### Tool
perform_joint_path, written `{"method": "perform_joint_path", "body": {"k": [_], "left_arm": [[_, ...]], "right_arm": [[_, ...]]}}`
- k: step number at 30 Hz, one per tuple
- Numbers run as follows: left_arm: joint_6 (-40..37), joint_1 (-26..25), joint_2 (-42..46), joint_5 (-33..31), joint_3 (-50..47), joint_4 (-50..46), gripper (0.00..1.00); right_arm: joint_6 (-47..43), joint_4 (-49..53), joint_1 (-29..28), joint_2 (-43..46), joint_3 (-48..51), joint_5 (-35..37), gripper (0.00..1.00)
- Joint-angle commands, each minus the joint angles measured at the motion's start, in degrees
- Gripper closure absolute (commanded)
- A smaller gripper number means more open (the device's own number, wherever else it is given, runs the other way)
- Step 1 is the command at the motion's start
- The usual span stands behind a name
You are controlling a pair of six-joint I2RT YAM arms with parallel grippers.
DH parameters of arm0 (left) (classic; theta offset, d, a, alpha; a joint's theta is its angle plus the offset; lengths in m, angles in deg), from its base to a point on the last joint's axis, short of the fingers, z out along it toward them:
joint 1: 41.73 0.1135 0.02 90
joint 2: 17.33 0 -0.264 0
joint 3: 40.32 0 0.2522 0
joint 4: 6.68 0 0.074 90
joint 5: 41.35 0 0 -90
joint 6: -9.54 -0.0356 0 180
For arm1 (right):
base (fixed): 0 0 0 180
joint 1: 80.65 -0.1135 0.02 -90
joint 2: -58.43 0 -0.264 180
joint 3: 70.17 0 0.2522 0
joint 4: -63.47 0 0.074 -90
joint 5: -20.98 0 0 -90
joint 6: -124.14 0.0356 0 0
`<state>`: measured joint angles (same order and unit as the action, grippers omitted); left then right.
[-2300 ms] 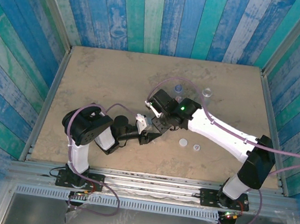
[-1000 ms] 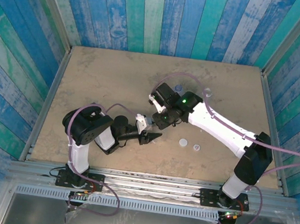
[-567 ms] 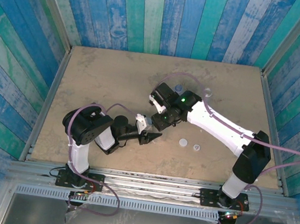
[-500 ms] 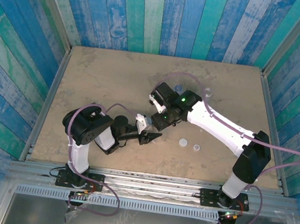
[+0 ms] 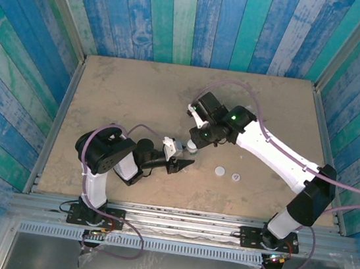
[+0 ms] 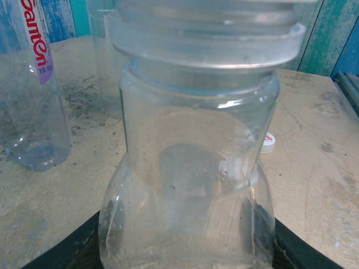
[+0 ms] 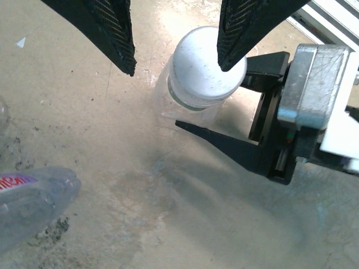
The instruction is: Screw on the bottle caps
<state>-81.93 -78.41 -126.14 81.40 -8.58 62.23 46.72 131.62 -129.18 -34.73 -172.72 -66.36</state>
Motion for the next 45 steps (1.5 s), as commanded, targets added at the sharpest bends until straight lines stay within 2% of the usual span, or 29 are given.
{"method": "perform_joint_path", "body": {"k": [1, 15, 19, 25, 41, 45], "left_arm": [[0.34, 0.12, -2.48, 0.58, -0.71, -1.99, 0.45], [0.26, 0.12, -2.40, 0.77, -0.31, -2.69, 0.46], [0.34, 0.17, -2.45, 0.80, -0.34, -2.48, 0.46], [0.92, 0.19, -2.57, -0.11, -0.56, -1.96, 0.47], [1.12, 0.53, -2.73, 0.80, 0.06, -2.69, 0.48], [0.98, 0.50, -2.40, 0.74, -0.15, -2.70, 0.48]], "right_arm": [[0.03, 0.04, 0.08, -0.98, 0.97, -1.06, 0.59], [0.16, -0.01, 0.19, -1.42, 4.15, -2.78, 0.70], [0.94, -1.65, 1.57, -0.64, 6.22, -7.39, 0.70], [2.01, -3.98, 2.88, 1.32, 9.32, -12.36, 0.82], [3.39, -4.79, 3.10, 7.87, 16.58, -18.02, 0.83], [3.09, -4.96, 3.14, 10.00, 16.20, -16.37, 0.78]]}}
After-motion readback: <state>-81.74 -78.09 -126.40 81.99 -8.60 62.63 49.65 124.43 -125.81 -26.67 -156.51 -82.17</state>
